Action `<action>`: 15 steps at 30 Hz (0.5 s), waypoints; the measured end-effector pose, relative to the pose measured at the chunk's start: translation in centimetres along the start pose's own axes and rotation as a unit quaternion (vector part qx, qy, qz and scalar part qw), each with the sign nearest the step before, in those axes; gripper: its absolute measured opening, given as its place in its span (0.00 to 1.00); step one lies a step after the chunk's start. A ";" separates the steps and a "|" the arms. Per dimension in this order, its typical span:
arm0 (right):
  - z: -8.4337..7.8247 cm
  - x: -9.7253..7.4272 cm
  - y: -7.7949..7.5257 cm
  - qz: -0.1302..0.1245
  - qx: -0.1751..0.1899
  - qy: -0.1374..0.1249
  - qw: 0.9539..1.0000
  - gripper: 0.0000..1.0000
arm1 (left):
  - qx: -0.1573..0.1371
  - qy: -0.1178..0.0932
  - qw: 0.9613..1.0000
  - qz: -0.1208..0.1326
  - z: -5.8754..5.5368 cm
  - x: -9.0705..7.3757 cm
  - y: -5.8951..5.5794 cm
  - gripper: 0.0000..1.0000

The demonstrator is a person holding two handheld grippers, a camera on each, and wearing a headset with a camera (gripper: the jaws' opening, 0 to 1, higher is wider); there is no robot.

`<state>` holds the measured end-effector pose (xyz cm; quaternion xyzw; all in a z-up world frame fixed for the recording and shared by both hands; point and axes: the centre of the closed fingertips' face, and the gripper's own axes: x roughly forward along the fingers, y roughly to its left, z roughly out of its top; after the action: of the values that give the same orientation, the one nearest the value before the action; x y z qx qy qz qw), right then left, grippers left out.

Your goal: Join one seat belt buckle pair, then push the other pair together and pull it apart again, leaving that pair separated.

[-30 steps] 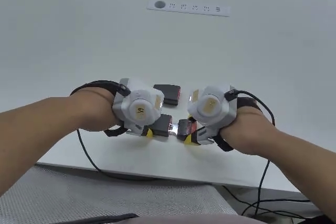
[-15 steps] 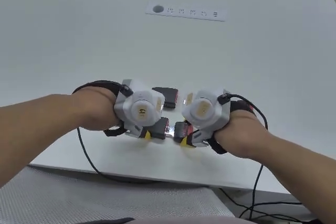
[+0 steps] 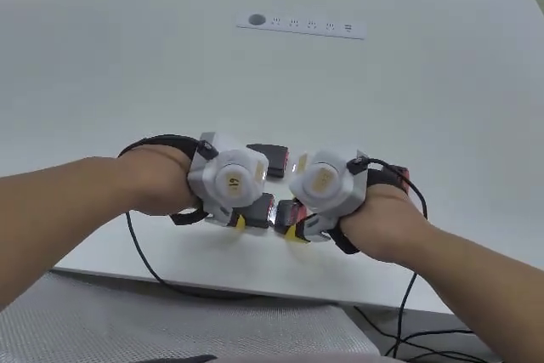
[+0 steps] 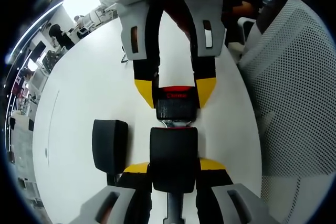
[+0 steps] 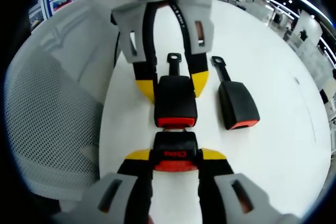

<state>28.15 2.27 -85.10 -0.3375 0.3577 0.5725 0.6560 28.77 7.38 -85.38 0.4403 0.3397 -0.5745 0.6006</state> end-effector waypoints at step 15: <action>-0.2 0.2 0.3 0.005 -0.005 0.009 1.000 0.31 | -0.007 -0.008 1.000 0.007 0.0 -0.3 0.2 0.32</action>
<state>27.84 2.22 -85.35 -0.3446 0.3625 0.5745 0.6479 28.90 7.46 -85.12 0.4337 0.3356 -0.5716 0.6104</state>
